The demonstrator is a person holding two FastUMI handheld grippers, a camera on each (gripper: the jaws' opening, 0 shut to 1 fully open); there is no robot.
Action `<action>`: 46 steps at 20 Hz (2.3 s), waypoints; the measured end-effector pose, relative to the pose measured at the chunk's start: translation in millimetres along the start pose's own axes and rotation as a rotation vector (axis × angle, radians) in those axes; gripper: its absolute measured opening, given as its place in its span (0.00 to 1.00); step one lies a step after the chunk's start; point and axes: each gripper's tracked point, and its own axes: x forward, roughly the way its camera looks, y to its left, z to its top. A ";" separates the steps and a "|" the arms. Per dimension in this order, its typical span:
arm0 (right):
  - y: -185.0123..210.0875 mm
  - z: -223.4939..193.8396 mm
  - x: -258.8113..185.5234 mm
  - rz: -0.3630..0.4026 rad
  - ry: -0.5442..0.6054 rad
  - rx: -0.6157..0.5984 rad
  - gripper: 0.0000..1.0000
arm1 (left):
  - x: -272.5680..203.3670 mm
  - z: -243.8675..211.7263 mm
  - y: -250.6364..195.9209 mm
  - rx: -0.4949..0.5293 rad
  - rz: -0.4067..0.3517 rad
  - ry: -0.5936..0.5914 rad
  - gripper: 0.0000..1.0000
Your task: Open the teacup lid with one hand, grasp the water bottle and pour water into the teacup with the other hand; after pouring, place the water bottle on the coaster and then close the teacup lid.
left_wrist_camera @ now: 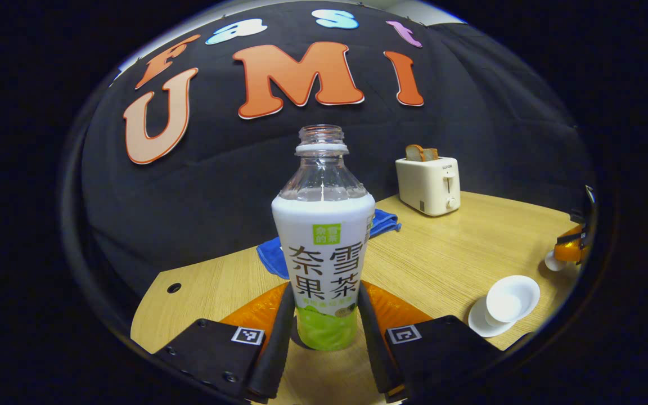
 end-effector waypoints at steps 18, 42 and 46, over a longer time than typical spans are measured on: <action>14.2 -1.8 15.1 0.009 0.033 0.000 0.18 | 15.6 -16.7 -9.9 -0.228 -0.013 0.057 0.63; 15.0 16.1 -1.4 0.017 -0.024 0.007 0.17 | 1.8 -24.8 -5.2 -0.150 0.006 0.075 0.99; 34.3 33.0 -10.7 0.056 -0.065 -0.013 0.22 | -10.4 -24.9 -6.1 -0.140 0.017 0.049 0.99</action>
